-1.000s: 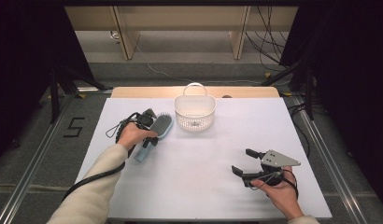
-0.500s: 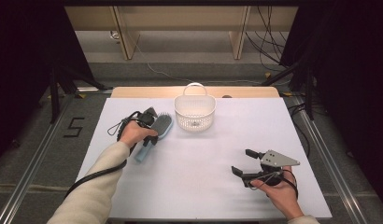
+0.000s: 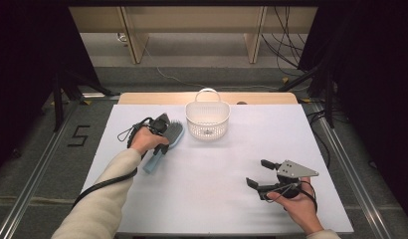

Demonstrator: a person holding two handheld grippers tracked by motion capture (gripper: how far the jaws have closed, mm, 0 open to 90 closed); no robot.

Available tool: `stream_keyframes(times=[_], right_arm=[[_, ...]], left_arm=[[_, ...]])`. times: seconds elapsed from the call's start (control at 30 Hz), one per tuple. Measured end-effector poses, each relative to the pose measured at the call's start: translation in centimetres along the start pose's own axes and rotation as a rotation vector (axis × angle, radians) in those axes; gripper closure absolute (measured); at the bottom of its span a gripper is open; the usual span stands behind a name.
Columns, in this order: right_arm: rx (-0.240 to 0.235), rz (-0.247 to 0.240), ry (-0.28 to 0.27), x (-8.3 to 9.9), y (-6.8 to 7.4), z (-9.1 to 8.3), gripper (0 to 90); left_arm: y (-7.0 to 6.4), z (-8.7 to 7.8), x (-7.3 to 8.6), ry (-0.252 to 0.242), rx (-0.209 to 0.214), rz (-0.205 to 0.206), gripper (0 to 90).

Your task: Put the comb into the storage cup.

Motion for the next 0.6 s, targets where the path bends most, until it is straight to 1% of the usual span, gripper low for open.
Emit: stream_keyframes(times=[0.5,0.6], right_arm=[[0.001,0.0,0.001,-0.03,0.03,-0.04,14.8],[0.002,-0.001,0.001,-0.01,0.0,-0.01,14.8]], left_arm=[[-0.09,0.0,0.0,0.054,-0.005,-0.019,65.7],[-0.13,-0.01,0.06,0.067,-0.008,-0.016,66.9]])
Point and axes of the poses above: each handheld gripper's, and its own axes: z roughly forward along the jaws, x roughly out of its underside, y roughly to its left, the point moved 9 cm from there along z, roughly forward along the jaws, and after that the axes turned 1 degree about -x, right-handed, at the moved point
